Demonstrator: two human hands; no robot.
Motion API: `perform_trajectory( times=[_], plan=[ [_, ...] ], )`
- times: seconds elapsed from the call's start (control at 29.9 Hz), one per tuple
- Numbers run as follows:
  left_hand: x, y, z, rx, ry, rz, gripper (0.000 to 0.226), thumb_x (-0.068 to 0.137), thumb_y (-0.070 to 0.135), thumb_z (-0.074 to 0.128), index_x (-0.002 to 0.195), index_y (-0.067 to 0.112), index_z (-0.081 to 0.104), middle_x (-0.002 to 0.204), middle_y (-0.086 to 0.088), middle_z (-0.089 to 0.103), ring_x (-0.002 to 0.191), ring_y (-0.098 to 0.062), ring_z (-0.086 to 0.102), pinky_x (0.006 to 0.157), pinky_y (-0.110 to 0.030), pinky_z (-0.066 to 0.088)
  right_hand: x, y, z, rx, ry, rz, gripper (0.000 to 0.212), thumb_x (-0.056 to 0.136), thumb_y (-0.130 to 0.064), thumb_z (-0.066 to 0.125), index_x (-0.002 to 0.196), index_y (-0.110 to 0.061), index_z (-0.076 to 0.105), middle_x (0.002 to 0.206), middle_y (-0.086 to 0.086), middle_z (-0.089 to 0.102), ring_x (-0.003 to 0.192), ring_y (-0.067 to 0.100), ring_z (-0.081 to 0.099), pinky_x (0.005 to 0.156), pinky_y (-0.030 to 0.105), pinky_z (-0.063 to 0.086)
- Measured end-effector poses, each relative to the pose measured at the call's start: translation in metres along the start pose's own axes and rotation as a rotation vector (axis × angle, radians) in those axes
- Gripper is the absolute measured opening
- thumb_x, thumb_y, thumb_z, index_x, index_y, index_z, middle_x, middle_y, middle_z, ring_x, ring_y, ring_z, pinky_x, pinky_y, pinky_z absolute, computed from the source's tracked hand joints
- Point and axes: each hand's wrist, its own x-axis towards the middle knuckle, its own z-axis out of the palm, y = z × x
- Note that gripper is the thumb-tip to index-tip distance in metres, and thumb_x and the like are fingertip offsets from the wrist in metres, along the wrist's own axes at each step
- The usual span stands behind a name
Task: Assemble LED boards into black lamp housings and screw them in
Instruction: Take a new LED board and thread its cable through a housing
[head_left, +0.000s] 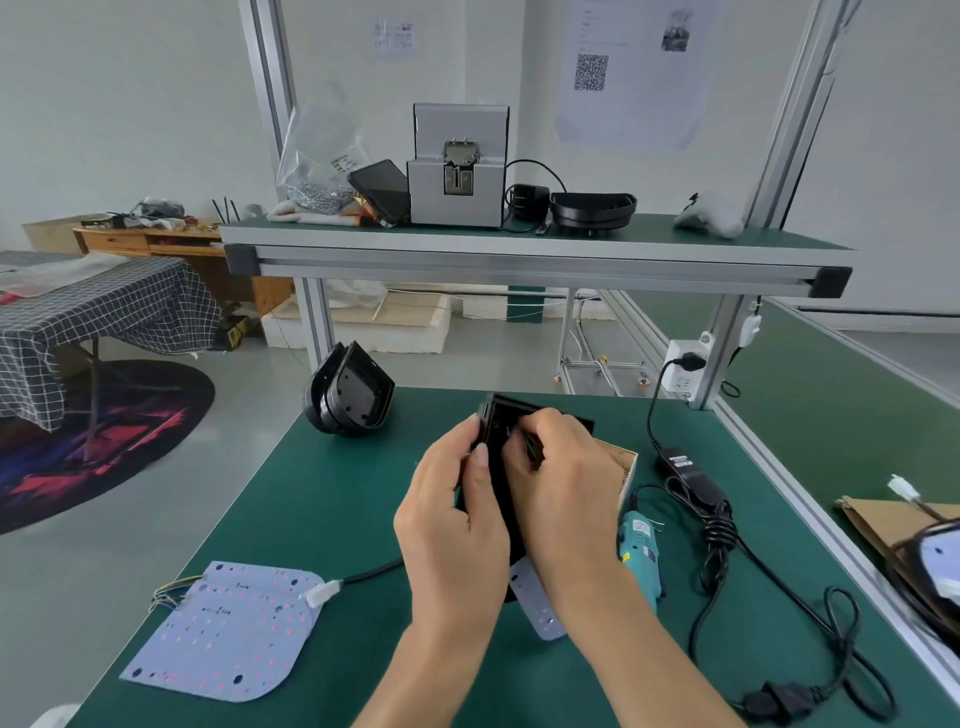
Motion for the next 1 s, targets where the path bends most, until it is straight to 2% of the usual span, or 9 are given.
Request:
perform_trajectory(
  times=[0.07, 0.17, 0.27, 0.44, 0.5, 0.6, 0.77, 0.87, 1.0],
  plan=[
    [0.000, -0.003, -0.001, 0.024, 0.003, 0.035, 0.029, 0.100, 0.001, 0.062, 0.123, 0.015, 0.073, 0.118, 0.009, 0.073, 0.112, -0.007, 0.067, 0.096, -0.033, 0.054, 0.002, 0.003, -0.001, -0.014, -0.077, -0.036, 0.009, 0.093, -0.016, 0.068, 0.088, -0.009, 0.068, 0.080, 0.004, 0.068, 0.071, 0.031, 0.062, 0.063, 0.046, 0.048],
    [0.002, -0.004, -0.005, 0.030, 0.008, 0.042, 0.028, 0.100, 0.002, 0.062, 0.123, 0.012, 0.073, 0.117, 0.006, 0.074, 0.110, -0.010, 0.068, 0.092, -0.043, 0.058, 0.006, 0.006, -0.006, 0.092, -0.202, -0.020, 0.008, 0.099, -0.020, 0.067, 0.101, -0.014, 0.071, 0.094, -0.001, 0.073, 0.087, 0.024, 0.068, 0.076, 0.044, 0.053],
    [0.005, -0.001, -0.007, 0.030, 0.022, 0.043, 0.028, 0.100, 0.003, 0.062, 0.123, 0.014, 0.073, 0.117, 0.008, 0.073, 0.112, -0.005, 0.066, 0.094, -0.037, 0.056, 0.007, 0.008, -0.012, 0.216, -0.317, 0.009, 0.020, 0.097, -0.016, 0.069, 0.117, -0.019, 0.071, 0.108, -0.008, 0.075, 0.101, 0.012, 0.068, 0.088, 0.029, 0.053],
    [0.002, 0.002, -0.004, 0.036, 0.016, 0.054, 0.027, 0.099, 0.002, 0.064, 0.122, 0.013, 0.074, 0.118, 0.007, 0.073, 0.113, -0.005, 0.066, 0.097, -0.033, 0.054, 0.001, 0.007, -0.012, 0.289, -0.162, 0.156, 0.021, 0.095, -0.013, 0.073, 0.109, -0.029, 0.071, 0.091, -0.024, 0.074, 0.090, -0.002, 0.069, 0.076, 0.007, 0.046],
    [0.001, 0.002, -0.003, 0.040, 0.030, 0.051, 0.027, 0.099, 0.003, 0.063, 0.122, 0.014, 0.073, 0.118, 0.006, 0.073, 0.110, -0.010, 0.068, 0.094, -0.040, 0.056, 0.000, 0.006, -0.012, 0.352, -0.109, 0.261, 0.024, 0.092, -0.018, 0.078, 0.099, -0.039, 0.068, 0.085, -0.024, 0.074, 0.085, -0.003, 0.070, 0.074, 0.010, 0.049],
    [-0.001, 0.003, -0.003, 0.045, 0.039, 0.060, 0.027, 0.100, 0.004, 0.062, 0.123, 0.014, 0.073, 0.118, 0.005, 0.073, 0.110, -0.014, 0.068, 0.093, -0.042, 0.057, -0.002, 0.005, -0.013, 0.338, -0.073, 0.218, 0.014, 0.092, -0.017, 0.079, 0.099, -0.029, 0.078, 0.086, -0.017, 0.076, 0.084, 0.004, 0.072, 0.077, 0.025, 0.056],
    [-0.001, 0.006, -0.004, 0.079, 0.049, 0.123, 0.028, 0.099, 0.008, 0.058, 0.123, 0.011, 0.072, 0.119, 0.005, 0.072, 0.109, -0.012, 0.068, 0.096, -0.024, 0.053, -0.006, 0.003, -0.012, 0.190, -0.057, -0.036, 0.014, 0.097, -0.008, 0.071, 0.106, -0.016, 0.078, 0.097, -0.003, 0.074, 0.087, 0.014, 0.068, 0.076, 0.030, 0.051],
    [0.000, 0.009, -0.004, 0.109, 0.041, 0.147, 0.028, 0.097, 0.007, 0.058, 0.121, 0.007, 0.072, 0.118, 0.003, 0.072, 0.108, -0.009, 0.065, 0.098, -0.012, 0.047, -0.004, 0.007, -0.012, 0.146, -0.072, -0.103, 0.013, 0.097, -0.005, 0.070, 0.106, -0.012, 0.077, 0.097, 0.001, 0.072, 0.086, 0.018, 0.067, 0.074, 0.035, 0.052],
    [-0.002, 0.005, -0.002, 0.144, 0.027, 0.191, 0.027, 0.096, 0.004, 0.059, 0.118, 0.002, 0.074, 0.122, -0.005, 0.073, 0.114, -0.009, 0.064, 0.102, -0.009, 0.043, -0.001, 0.006, -0.010, 0.087, -0.102, -0.121, 0.007, 0.096, -0.008, 0.069, 0.100, -0.009, 0.075, 0.093, 0.004, 0.069, 0.081, 0.025, 0.066, 0.069, 0.044, 0.053]
  ],
)
